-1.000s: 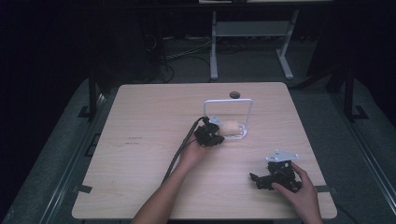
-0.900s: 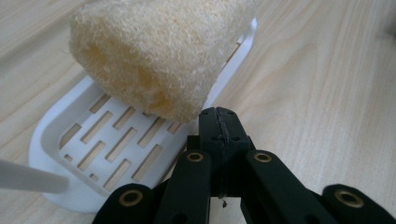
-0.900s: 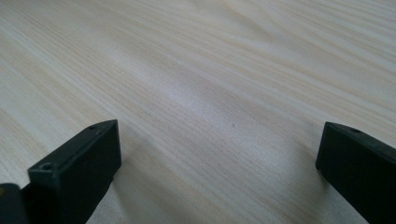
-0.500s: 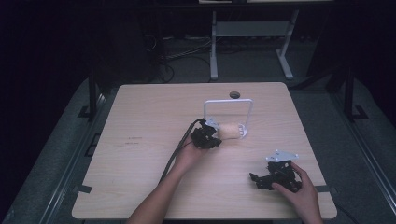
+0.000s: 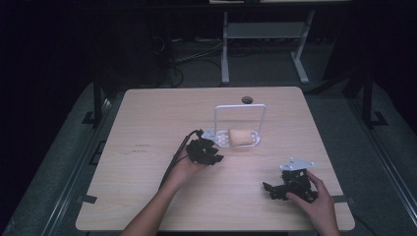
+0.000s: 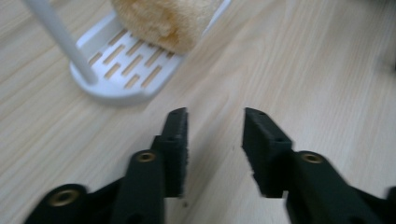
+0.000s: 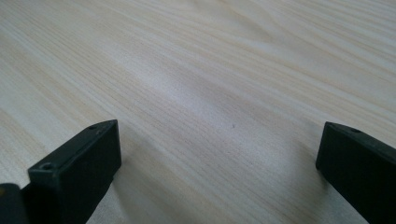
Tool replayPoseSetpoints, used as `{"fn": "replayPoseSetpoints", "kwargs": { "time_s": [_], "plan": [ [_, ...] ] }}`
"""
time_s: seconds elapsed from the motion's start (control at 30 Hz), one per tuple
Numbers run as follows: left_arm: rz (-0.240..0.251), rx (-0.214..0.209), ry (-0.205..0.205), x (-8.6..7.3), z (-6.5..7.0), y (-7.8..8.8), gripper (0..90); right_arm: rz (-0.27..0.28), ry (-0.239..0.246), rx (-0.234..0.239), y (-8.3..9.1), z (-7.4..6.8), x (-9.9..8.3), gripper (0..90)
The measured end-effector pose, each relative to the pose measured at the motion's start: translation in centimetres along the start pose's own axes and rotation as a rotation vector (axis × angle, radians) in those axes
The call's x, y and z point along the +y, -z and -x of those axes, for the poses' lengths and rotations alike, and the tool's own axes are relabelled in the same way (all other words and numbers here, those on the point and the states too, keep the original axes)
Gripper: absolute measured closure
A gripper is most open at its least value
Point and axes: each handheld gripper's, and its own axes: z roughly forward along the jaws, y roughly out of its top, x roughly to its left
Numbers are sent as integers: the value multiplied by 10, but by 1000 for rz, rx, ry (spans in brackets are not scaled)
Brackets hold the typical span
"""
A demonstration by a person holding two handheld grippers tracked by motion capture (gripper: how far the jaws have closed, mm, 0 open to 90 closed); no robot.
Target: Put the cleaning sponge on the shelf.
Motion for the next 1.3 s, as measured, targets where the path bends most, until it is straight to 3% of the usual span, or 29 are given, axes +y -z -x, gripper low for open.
{"fn": "replayPoseSetpoints", "kwargs": {
  "time_s": [0.2, 0.3, 0.47, 0.73, 1.3],
  "plan": [
    [22, 21, 4, -19, -1, 17, 386, 0, 0, 0, 0, 0, 0, 0],
    [40, 52, -8, -28, -1, 25, 293, 0, 0, 0, 0, 0, 0, 0],
    [52, 82, 2, -44, -1, 38, 206, 0, 0, 0, 0, 0, 0, 0],
    [85, 98, 33, -73, 2, 59, 175, 0, 1, -1, 0, 0, 0, 0],
    [81, 161, 75, -128, 6, 90, 152, 0, 0, -1, 0, 0, 0, 0]
  ]
}}
